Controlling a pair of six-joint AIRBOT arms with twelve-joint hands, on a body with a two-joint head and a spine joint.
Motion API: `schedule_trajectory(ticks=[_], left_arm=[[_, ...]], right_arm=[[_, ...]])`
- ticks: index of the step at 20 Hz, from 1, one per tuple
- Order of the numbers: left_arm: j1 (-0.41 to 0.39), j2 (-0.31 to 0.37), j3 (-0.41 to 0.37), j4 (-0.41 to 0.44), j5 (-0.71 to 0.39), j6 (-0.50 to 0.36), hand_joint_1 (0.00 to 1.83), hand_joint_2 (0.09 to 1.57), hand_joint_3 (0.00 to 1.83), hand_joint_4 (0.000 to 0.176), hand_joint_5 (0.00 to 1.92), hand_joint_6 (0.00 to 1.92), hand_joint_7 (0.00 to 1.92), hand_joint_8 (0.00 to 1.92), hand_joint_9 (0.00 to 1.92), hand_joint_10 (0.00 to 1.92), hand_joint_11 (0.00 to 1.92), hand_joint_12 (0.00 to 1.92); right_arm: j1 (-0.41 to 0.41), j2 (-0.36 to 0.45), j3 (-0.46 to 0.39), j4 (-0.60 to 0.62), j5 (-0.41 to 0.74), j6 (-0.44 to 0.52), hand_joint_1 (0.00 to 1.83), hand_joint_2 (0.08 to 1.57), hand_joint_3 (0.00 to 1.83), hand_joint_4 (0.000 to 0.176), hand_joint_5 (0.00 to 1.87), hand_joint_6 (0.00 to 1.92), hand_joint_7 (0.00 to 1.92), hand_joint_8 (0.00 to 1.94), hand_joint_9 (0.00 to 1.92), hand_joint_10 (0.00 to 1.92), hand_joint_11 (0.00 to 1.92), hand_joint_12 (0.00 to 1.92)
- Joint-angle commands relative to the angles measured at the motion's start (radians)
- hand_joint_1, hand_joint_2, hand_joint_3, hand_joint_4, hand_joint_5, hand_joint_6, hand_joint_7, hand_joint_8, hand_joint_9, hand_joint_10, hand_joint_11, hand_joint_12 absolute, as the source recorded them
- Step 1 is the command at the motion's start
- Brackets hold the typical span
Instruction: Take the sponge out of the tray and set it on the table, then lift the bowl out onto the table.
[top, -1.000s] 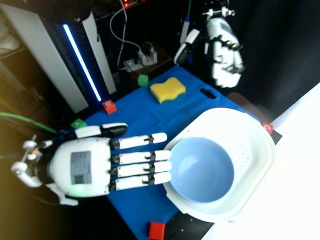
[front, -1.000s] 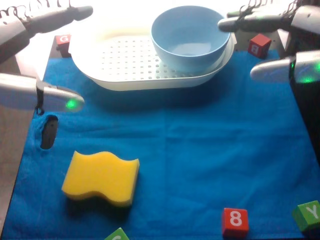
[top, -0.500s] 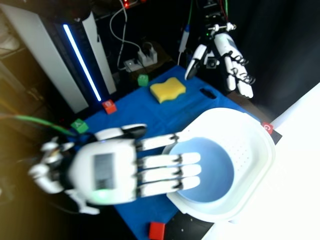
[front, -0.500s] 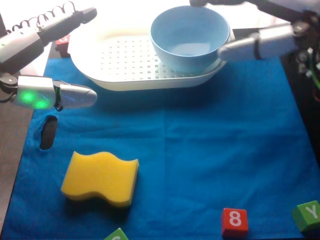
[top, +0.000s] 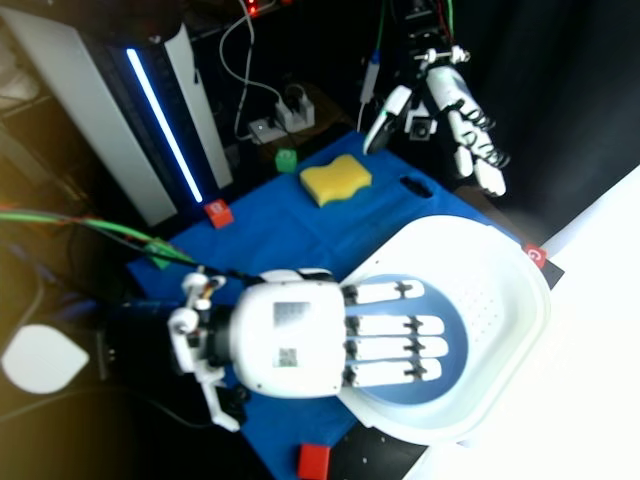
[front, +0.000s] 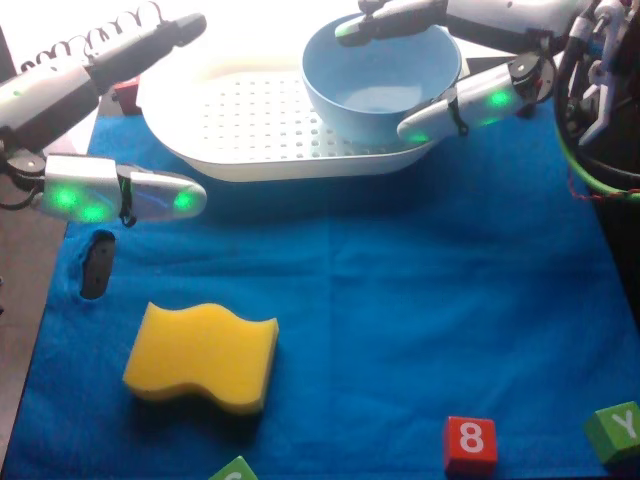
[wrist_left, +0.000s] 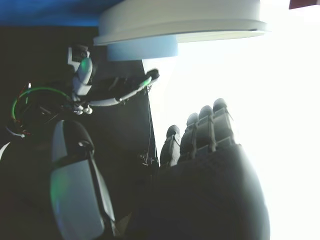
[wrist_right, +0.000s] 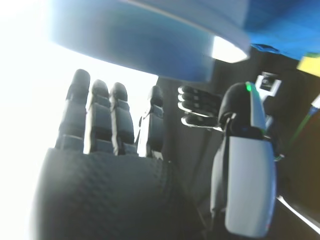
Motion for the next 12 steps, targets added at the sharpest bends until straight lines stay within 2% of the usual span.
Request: schedule_trajectory(ticks=[1, 3, 5, 8, 10, 12], left_arm=[[-0.005, -0.005, -0.002, -0.025, -0.117, -0.007, 0.67, 0.87, 0.00, 0.162, 0.00, 0.00, 0.00, 0.00, 0.00, 0.00, 0.00, 0.00], [-0.004, -0.008, -0.002, -0.025, -0.118, -0.008, 0.71, 0.86, 0.00, 0.175, 0.00, 0.00, 0.00, 0.00, 0.00, 0.00, 0.00, 0.00], [-0.004, -0.009, -0.001, -0.021, -0.119, -0.014, 0.71, 0.87, 0.00, 0.176, 0.00, 0.00, 0.00, 0.00, 0.00, 0.00, 0.00, 0.00], [-0.003, -0.010, -0.001, -0.004, -0.110, -0.026, 0.71, 0.89, 0.01, 0.176, 0.00, 0.00, 0.00, 0.00, 0.00, 0.00, 0.00, 0.00], [-0.002, -0.012, -0.001, -0.002, -0.109, -0.027, 0.71, 0.89, 0.01, 0.176, 0.00, 0.00, 0.00, 0.00, 0.00, 0.00, 0.00, 0.00], [-0.002, -0.012, -0.001, -0.003, -0.114, -0.030, 0.72, 0.90, 0.01, 0.176, 0.00, 0.00, 0.00, 0.00, 0.00, 0.00, 0.00, 0.00]], right_arm=[[0.021, -0.005, 0.008, 0.053, 0.054, 0.005, 0.71, 0.98, 0.01, 0.176, 0.37, 0.00, 0.15, 0.00, 0.10, 0.01, 0.00, 0.25], [0.030, -0.017, 0.022, 0.042, 0.031, 0.005, 0.66, 0.99, 0.00, 0.176, 0.38, 0.00, 0.17, 0.00, 0.11, 0.00, 0.00, 0.28], [0.039, -0.030, 0.036, 0.031, 0.003, 0.005, 0.65, 1.00, 0.00, 0.176, 0.38, 0.00, 0.19, 0.00, 0.13, 0.00, 0.00, 0.34], [0.062, -0.053, 0.056, -0.014, -0.041, 0.006, 0.64, 1.00, 0.00, 0.176, 0.40, 0.00, 0.18, 0.00, 0.11, 0.01, 0.00, 0.22], [0.069, -0.062, 0.061, -0.040, -0.055, 0.007, 0.63, 0.99, 0.00, 0.176, 0.40, 0.00, 0.20, 0.00, 0.14, 0.00, 0.00, 0.32], [0.070, -0.068, 0.061, -0.050, -0.058, 0.008, 0.68, 0.99, 0.00, 0.176, 0.41, 0.00, 0.20, 0.00, 0.10, 0.00, 0.00, 0.20]])
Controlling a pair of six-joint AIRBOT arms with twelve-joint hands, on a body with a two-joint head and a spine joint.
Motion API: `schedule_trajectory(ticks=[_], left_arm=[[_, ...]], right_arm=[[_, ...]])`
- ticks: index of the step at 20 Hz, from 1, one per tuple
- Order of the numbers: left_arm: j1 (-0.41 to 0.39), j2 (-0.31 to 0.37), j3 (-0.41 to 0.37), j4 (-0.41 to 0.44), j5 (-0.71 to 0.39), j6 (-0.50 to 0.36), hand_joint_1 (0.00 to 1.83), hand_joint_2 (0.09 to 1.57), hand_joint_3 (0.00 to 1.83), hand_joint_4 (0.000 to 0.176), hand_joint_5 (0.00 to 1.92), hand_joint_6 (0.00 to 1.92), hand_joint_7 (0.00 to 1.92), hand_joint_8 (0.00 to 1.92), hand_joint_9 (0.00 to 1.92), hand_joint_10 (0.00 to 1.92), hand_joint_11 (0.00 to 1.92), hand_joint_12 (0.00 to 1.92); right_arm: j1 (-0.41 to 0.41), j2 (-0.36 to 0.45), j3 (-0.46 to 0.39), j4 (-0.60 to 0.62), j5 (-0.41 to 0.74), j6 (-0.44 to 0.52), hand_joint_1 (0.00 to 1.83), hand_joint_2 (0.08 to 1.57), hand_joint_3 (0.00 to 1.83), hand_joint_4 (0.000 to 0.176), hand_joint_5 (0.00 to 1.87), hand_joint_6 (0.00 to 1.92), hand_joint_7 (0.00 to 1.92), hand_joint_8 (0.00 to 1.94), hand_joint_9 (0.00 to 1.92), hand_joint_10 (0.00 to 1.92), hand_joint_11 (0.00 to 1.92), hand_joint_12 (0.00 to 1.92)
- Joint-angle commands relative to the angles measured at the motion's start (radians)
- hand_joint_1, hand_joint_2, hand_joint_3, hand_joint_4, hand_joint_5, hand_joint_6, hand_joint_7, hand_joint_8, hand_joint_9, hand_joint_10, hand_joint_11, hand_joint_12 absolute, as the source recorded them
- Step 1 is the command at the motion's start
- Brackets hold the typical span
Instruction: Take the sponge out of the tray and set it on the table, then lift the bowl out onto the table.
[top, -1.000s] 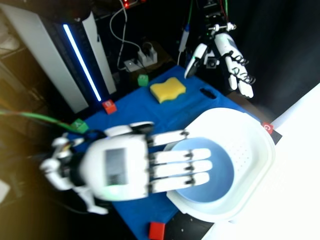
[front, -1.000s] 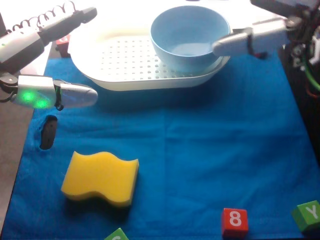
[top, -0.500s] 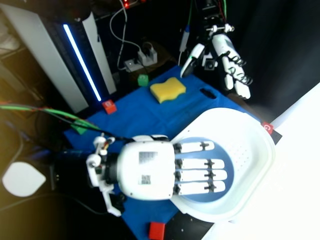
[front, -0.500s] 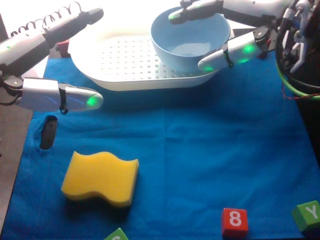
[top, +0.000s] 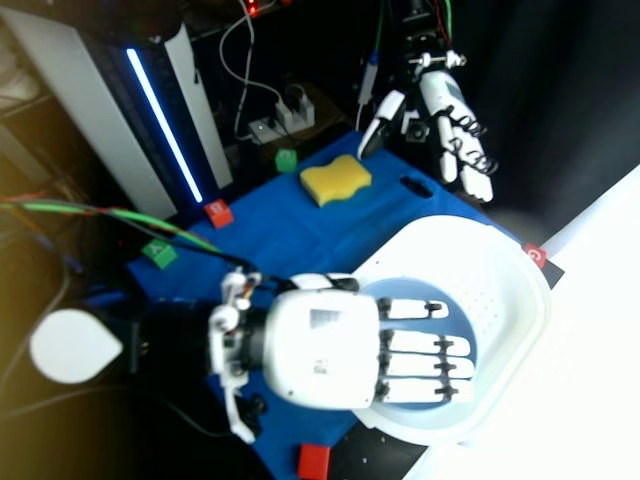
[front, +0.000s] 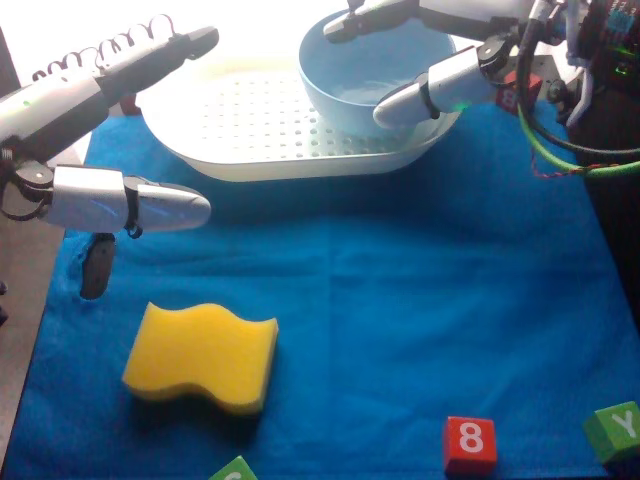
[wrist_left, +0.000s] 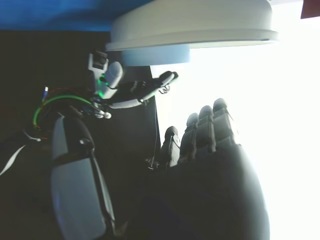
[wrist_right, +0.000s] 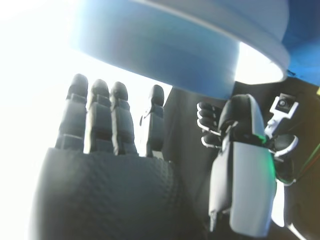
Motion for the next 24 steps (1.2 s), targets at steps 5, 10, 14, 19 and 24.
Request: schedule_trajectory(ticks=[5, 10, 14, 19, 24], left_arm=[[-0.001, -0.005, -0.001, -0.025, -0.125, -0.018, 0.72, 0.92, 0.01, 0.176, 0.00, 0.00, 0.00, 0.00, 0.00, 0.00, 0.00, 0.00], [0.007, -0.007, -0.001, -0.029, -0.131, -0.024, 0.68, 0.91, 0.01, 0.176, 0.00, 0.00, 0.00, 0.00, 0.00, 0.00, 0.00, 0.00], [0.007, -0.008, 0.000, -0.029, -0.135, -0.027, 0.72, 0.93, 0.01, 0.174, 0.01, 0.00, 0.00, 0.00, 0.00, 0.00, 0.00, 0.00], [0.007, -0.017, 0.006, -0.029, -0.136, -0.031, 0.71, 0.92, 0.00, 0.162, 0.02, 0.01, 0.00, 0.00, 0.00, 0.00, 0.00, 0.00], [0.007, -0.021, 0.009, -0.029, -0.140, -0.039, 0.73, 0.93, 0.00, 0.176, 0.04, 0.01, 0.00, 0.00, 0.00, 0.00, 0.00, 0.00]], right_arm=[[0.012, -0.013, 0.004, 0.016, 0.044, 0.005, 0.71, 0.99, 0.00, 0.176, 0.42, 0.00, 0.20, 0.00, 0.10, 0.00, 0.00, 0.28], [0.012, -0.015, 0.018, -0.111, 0.004, 0.066, 0.79, 0.97, 0.00, 0.176, 0.41, 0.00, 0.20, 0.00, 0.11, 0.00, 0.00, 0.18], [0.012, -0.058, 0.073, -0.180, -0.016, 0.119, 0.80, 0.97, 0.00, 0.176, 0.36, 0.00, 0.21, 0.00, 0.13, 0.00, 0.00, 0.37], [0.013, -0.077, 0.081, -0.213, -0.038, 0.125, 1.13, 0.94, 0.01, 0.095, 0.42, 0.01, 0.26, 0.01, 0.25, 0.01, 0.13, 0.72], [0.016, -0.084, 0.083, -0.215, -0.038, 0.125, 1.45, 1.02, 0.02, 0.000, 0.74, 0.00, 0.74, 0.01, 0.81, 0.01, 0.64, 0.40]])
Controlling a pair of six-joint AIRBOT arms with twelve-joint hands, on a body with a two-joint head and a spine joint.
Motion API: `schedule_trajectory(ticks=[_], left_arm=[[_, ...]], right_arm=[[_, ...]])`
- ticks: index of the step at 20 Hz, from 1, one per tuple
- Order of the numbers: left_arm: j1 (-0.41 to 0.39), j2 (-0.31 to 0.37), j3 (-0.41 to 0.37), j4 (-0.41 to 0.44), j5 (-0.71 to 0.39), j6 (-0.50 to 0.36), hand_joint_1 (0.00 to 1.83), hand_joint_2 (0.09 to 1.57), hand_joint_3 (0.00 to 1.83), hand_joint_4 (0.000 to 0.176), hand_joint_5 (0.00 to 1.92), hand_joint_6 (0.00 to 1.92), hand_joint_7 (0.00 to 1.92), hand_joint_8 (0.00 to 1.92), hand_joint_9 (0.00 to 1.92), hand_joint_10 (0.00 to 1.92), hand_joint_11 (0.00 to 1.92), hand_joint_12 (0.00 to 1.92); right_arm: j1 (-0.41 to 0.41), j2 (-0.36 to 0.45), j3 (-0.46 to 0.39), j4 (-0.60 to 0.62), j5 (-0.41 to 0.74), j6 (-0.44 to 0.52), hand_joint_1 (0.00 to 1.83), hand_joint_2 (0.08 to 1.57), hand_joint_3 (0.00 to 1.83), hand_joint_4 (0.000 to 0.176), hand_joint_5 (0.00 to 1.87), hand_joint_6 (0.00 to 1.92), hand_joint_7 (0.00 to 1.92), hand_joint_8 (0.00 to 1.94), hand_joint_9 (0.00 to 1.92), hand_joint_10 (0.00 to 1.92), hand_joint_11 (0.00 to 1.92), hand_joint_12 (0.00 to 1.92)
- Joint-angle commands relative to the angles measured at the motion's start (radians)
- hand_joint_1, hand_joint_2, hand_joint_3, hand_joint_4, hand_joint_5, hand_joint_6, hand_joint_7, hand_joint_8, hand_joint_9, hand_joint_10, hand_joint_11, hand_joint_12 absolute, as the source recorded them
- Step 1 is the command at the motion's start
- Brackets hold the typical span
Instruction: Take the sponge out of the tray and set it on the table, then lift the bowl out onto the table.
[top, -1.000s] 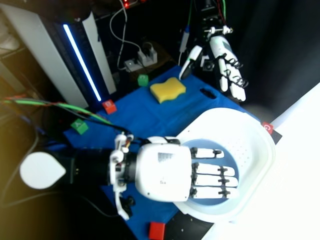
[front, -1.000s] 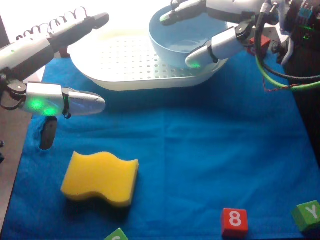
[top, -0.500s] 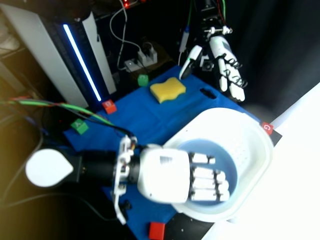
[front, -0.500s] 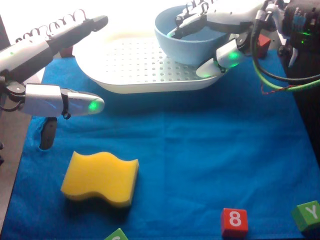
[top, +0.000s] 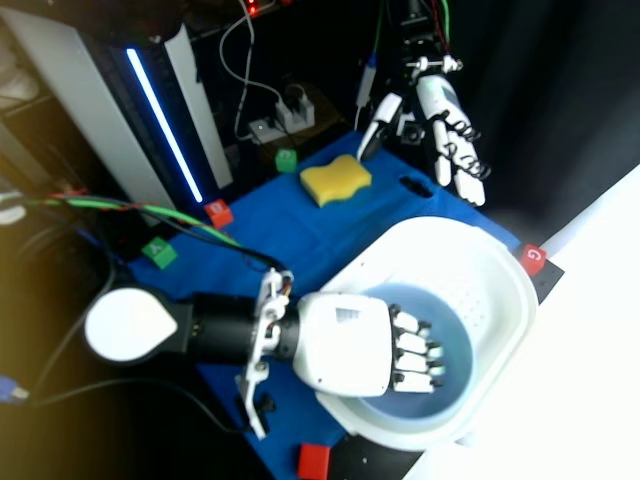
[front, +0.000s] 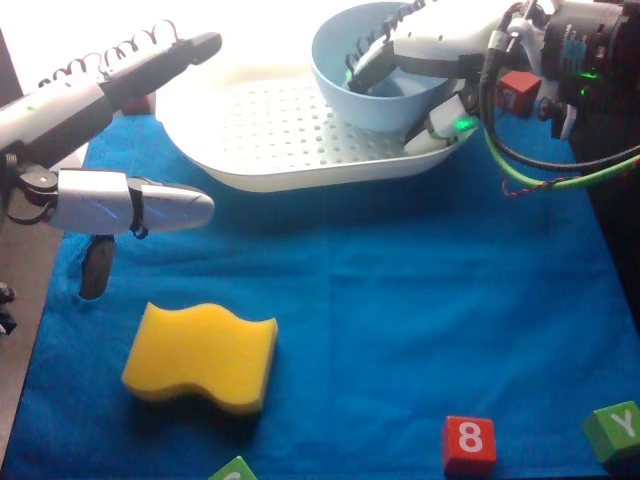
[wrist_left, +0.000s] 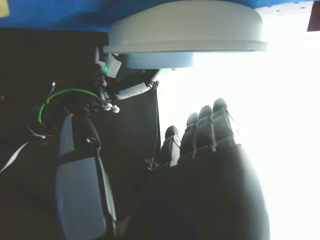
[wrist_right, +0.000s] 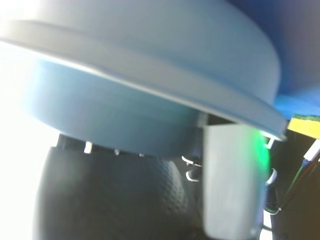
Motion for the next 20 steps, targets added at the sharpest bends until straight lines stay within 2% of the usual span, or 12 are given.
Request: schedule_trajectory(ticks=[1, 2, 3, 5, 7, 8, 10, 12, 15, 16, 19, 20], left_arm=[[-0.006, -0.004, 0.004, -0.023, -0.129, -0.009, 0.73, 0.93, 0.00, 0.176, 0.04, 0.01, 0.00, 0.00, 0.00, 0.00, 0.00, 0.00], [-0.006, -0.005, 0.004, -0.023, -0.129, -0.010, 0.72, 0.93, 0.01, 0.173, 0.04, 0.01, 0.00, 0.00, 0.00, 0.00, 0.00, 0.00], [-0.006, -0.005, 0.004, -0.023, -0.130, -0.011, 0.72, 0.93, 0.00, 0.170, 0.05, 0.01, 0.00, 0.00, 0.00, 0.00, 0.00, 0.00], [-0.006, -0.006, 0.004, -0.023, -0.132, -0.013, 0.71, 0.94, 0.01, 0.157, 0.05, 0.01, 0.00, 0.00, 0.00, 0.00, 0.00, 0.00], [-0.005, -0.006, 0.004, -0.023, -0.133, -0.016, 0.70, 0.95, 0.01, 0.152, 0.05, 0.01, 0.00, 0.00, 0.00, 0.00, 0.00, 0.00], [-0.005, -0.006, 0.004, -0.023, -0.134, -0.016, 0.69, 0.95, 0.01, 0.146, 0.06, 0.01, 0.00, 0.00, 0.00, 0.00, 0.00, 0.00], [-0.004, -0.007, 0.004, -0.024, -0.135, -0.017, 0.70, 0.96, 0.01, 0.151, 0.06, 0.01, 0.00, 0.00, 0.00, 0.00, 0.00, 0.00], [-0.002, -0.007, 0.003, -0.025, -0.138, -0.017, 0.70, 0.96, 0.01, 0.164, 0.05, 0.00, 0.00, 0.00, 0.00, 0.00, 0.00, 0.00], [0.000, -0.007, 0.003, -0.026, -0.139, -0.019, 0.73, 0.96, 0.01, 0.167, 0.06, 0.00, 0.00, 0.00, 0.00, 0.00, 0.00, 0.00], [0.000, -0.007, 0.003, -0.026, -0.140, -0.019, 0.72, 0.96, 0.01, 0.168, 0.06, 0.00, 0.00, 0.00, 0.00, 0.00, 0.00, 0.00], [0.001, -0.007, 0.003, -0.027, -0.142, -0.022, 0.70, 0.97, 0.01, 0.172, 0.05, 0.00, 0.00, 0.00, 0.00, 0.00, 0.00, 0.00], [0.002, -0.007, 0.003, -0.027, -0.143, -0.024, 0.71, 0.97, 0.01, 0.171, 0.05, 0.00, 0.00, 0.00, 0.00, 0.00, 0.00, 0.00]], right_arm=[[0.016, -0.005, 0.007, 0.038, 0.033, -0.002, 1.45, 1.02, 0.02, 0.000, 0.74, 0.00, 0.74, 0.01, 0.81, 0.01, 0.64, 0.40], [0.017, -0.006, 0.007, 0.036, 0.033, -0.002, 1.68, 1.03, 0.00, 0.000, 0.84, 0.01, 0.85, 0.01, 0.92, 0.69, 0.79, 1.30], [0.017, -0.006, 0.005, 0.036, 0.033, -0.002, 1.52, 1.15, 0.00, 0.000, 0.73, 1.04, 0.81, 0.78, 0.94, 0.97, 0.84, 1.54], [0.017, -0.006, 0.003, 0.035, 0.033, -0.002, 1.38, 1.16, 0.00, 0.000, 0.70, 1.05, 0.88, 1.16, 1.00, 1.24, 1.00, 1.29], [0.017, -0.006, 0.002, 0.036, 0.033, -0.002, 1.38, 1.15, 0.00, 0.000, 0.72, 1.12, 0.89, 1.05, 1.02, 1.20, 0.99, 1.08], [0.017, -0.006, 0.002, 0.036, 0.033, -0.002, 1.28, 1.10, 0.00, 0.000, 0.96, 0.78, 1.09, 1.02, 1.21, 0.68, 1.03, 1.22], [0.017, -0.006, 0.000, 0.036, 0.033, -0.002, 1.28, 1.11, 0.00, 0.000, 0.96, 0.73, 1.05, 1.11, 1.23, 0.78, 1.05, 1.30], [0.017, -0.005, 0.000, 0.035, 0.033, -0.002, 1.27, 1.14, 0.00, 0.000, 0.87, 0.92, 1.03, 1.14, 1.16, 0.91, 1.02, 1.33], [0.017, -0.005, 0.002, 0.008, 0.033, -0.002, 1.15, 1.16, 0.00, 0.000, 0.87, 1.16, 0.95, 1.59, 1.10, 1.81, 1.18, 1.90], [0.017, -0.005, 0.002, -0.004, 0.033, -0.002, 1.36, 1.13, 0.00, 0.000, 0.81, 1.87, 1.11, 1.93, 1.30, 1.92, 1.43, 1.92], [0.017, -0.005, 0.002, -0.015, 0.034, -0.002, 1.56, 1.15, 0.00, 0.000, 1.03, 1.92, 1.28, 1.94, 1.45, 1.92, 1.58, 1.92], [0.018, -0.004, 0.001, -0.016, 0.034, -0.002, 1.60, 1.14, 0.00, 0.018, 1.00, 1.92, 1.36, 1.94, 1.51, 1.92, 1.61, 1.92]])
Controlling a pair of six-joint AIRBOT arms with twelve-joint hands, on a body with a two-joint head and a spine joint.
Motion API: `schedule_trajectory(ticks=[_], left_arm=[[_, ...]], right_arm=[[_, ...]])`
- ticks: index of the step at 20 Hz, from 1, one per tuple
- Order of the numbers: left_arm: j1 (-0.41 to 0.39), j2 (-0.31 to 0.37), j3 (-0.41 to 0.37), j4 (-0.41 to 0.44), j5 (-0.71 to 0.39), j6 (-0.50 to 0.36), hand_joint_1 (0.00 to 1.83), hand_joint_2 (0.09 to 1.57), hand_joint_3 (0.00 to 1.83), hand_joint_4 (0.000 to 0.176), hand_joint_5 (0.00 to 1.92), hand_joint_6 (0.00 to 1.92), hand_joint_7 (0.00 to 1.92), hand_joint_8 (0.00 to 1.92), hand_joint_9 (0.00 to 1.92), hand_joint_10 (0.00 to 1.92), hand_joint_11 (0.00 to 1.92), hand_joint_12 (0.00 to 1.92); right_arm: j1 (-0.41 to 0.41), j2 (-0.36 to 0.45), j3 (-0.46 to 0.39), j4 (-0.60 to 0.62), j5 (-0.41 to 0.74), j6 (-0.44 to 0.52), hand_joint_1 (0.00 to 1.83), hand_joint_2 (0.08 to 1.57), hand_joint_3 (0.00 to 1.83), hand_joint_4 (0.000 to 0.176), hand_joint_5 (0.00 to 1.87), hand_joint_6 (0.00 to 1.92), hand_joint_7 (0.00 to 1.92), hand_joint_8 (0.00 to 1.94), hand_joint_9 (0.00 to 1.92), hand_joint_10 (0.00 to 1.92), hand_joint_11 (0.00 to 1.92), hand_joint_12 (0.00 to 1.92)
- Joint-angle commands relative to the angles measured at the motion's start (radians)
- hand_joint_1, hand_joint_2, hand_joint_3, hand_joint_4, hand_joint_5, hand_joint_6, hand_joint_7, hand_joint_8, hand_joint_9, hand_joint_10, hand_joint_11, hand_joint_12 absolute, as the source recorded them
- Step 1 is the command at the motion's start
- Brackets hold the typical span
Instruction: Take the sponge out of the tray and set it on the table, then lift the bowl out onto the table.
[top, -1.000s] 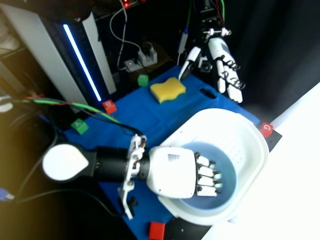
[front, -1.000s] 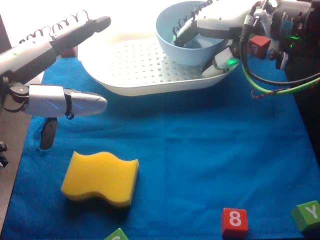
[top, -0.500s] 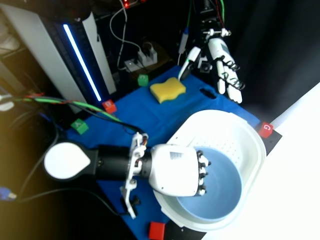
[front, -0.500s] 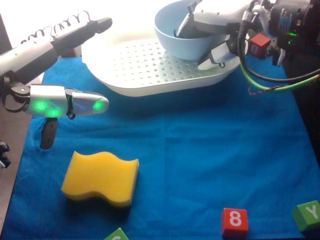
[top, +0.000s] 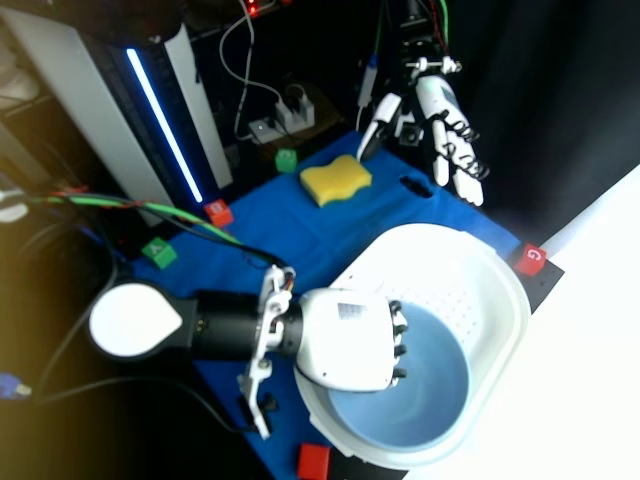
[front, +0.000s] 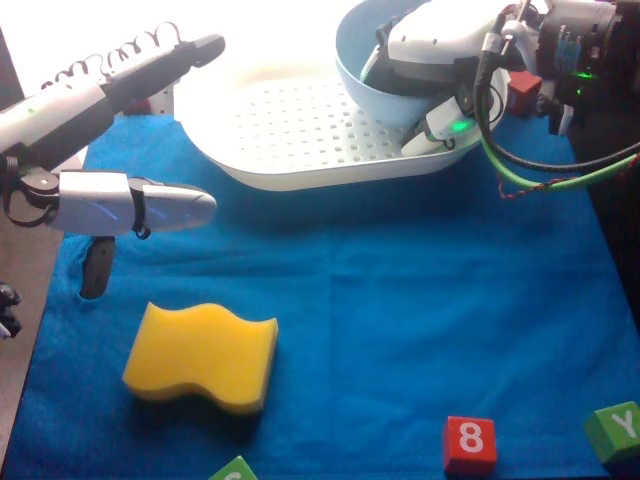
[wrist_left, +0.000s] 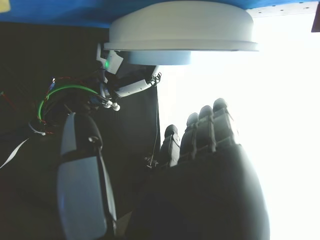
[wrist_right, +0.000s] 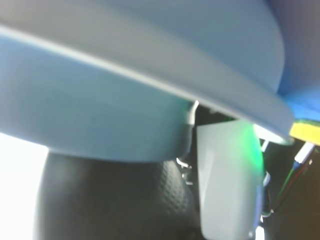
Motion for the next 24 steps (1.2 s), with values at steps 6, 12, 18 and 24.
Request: schedule_trajectory(ticks=[6, 12, 18, 24], left_arm=[[-0.002, -0.005, 0.000, -0.026, -0.130, -0.014, 0.69, 0.96, 0.00, 0.168, 0.05, 0.00, 0.02, 0.00, 0.00, 0.00, 0.01, 0.00], [0.007, -0.005, -0.006, -0.035, -0.141, -0.015, 0.72, 0.96, 0.00, 0.162, 0.04, 0.00, 0.00, 0.00, 0.00, 0.00, 0.00, 0.00], [0.041, 0.012, -0.025, -0.065, -0.172, -0.015, 0.72, 0.96, 0.00, 0.150, 0.04, 0.00, 0.00, 0.00, 0.00, 0.00, 0.00, 0.00], [0.058, 0.018, -0.031, -0.085, -0.188, -0.015, 0.71, 0.97, 0.00, 0.151, 0.05, 0.00, 0.00, 0.00, 0.00, 0.00, 0.00, 0.00]], right_arm=[[0.037, 0.027, -0.060, 0.032, 0.097, -0.001, 1.45, 1.21, 0.04, 0.143, 1.19, 1.92, 1.48, 1.94, 1.59, 1.92, 1.64, 1.92], [0.084, 0.148, -0.201, 0.096, 0.265, -0.002, 1.49, 1.19, 0.05, 0.133, 1.13, 1.92, 1.47, 1.94, 1.56, 1.92, 1.53, 1.92], [0.074, 0.297, -0.389, 0.143, 0.412, -0.043, 1.46, 1.02, 0.52, 0.000, 1.11, 1.92, 1.51, 1.94, 1.66, 1.92, 1.68, 1.92], [-0.006, 0.374, -0.540, 0.049, 0.482, -0.045, 1.30, 1.28, 0.09, 0.170, 1.04, 1.92, 1.48, 1.94, 1.67, 1.92, 1.74, 1.92]])
